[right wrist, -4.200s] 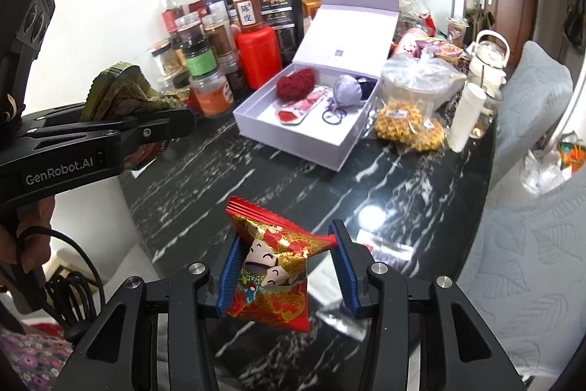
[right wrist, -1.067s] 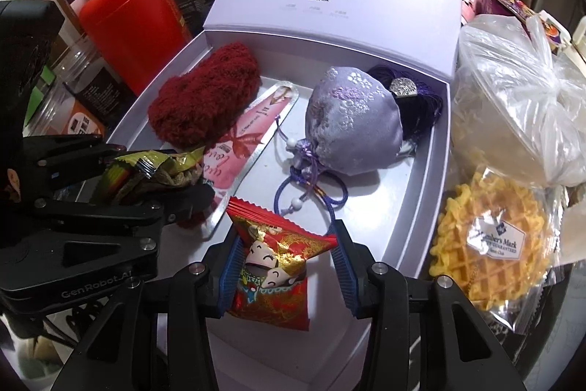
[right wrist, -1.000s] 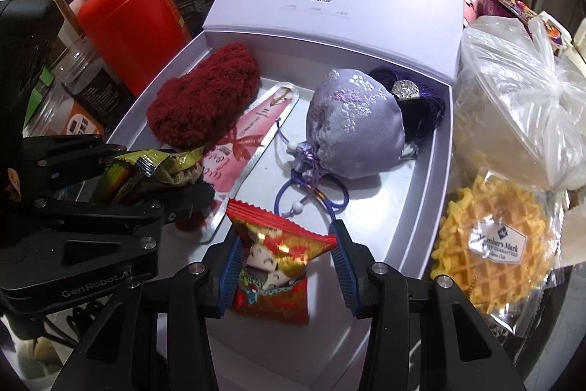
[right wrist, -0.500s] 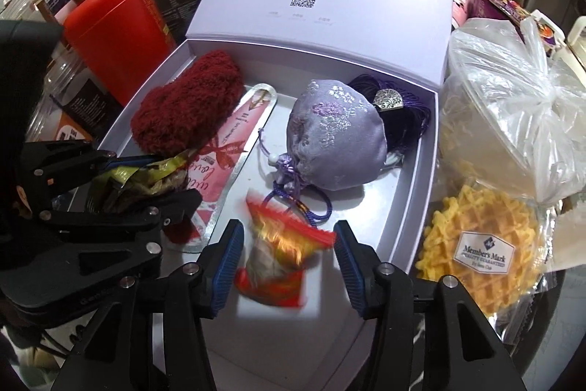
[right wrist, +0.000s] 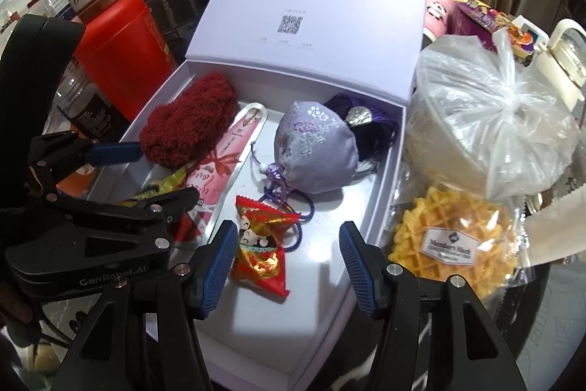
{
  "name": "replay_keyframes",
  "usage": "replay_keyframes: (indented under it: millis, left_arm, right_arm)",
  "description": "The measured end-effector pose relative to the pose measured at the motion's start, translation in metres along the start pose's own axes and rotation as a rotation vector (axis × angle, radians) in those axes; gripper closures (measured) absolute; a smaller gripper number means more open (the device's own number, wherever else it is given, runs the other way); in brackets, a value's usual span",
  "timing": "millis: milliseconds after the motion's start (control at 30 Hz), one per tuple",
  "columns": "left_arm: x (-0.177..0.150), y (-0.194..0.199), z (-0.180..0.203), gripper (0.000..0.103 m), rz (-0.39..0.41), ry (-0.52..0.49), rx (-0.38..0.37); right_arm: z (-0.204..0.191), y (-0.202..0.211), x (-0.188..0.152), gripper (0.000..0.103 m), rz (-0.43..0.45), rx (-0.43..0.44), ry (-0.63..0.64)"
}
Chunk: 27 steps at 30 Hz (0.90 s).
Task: Organize soft objects
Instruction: 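Lower the green cereal bag into the box and open the left tool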
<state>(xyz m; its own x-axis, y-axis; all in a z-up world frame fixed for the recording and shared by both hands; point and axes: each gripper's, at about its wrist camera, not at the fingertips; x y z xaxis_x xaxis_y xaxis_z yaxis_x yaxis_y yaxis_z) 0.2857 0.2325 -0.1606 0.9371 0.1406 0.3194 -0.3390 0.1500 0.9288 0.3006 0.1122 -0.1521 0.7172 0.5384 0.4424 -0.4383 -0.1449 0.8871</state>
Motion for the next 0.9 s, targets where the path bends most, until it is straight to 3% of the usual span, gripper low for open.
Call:
replay_keyframes:
  millis: [267,900]
  left_arm:
    - [0.005,0.038,0.013,0.032,0.066,0.017,-0.046]
    - [-0.015,0.149,0.053,0.032,0.278,-0.026,-0.029]
  right_arm:
    - [0.013,0.031,0.0,0.045,0.048,-0.02,-0.018]
    - [0.036,0.134,-0.012,0.043,0.207,-0.076,-0.078]
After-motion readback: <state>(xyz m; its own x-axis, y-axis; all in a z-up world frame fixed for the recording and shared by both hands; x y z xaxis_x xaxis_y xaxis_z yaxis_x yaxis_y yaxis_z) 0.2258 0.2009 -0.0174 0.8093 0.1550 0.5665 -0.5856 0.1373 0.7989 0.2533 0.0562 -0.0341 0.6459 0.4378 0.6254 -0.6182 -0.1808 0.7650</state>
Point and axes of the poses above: each gripper's, at about its wrist camera, not at the fingertips, and y roughly against the way its jaws point, z to its right, x to its top, and after that the axes turned 15 degrees about -x, right-handed
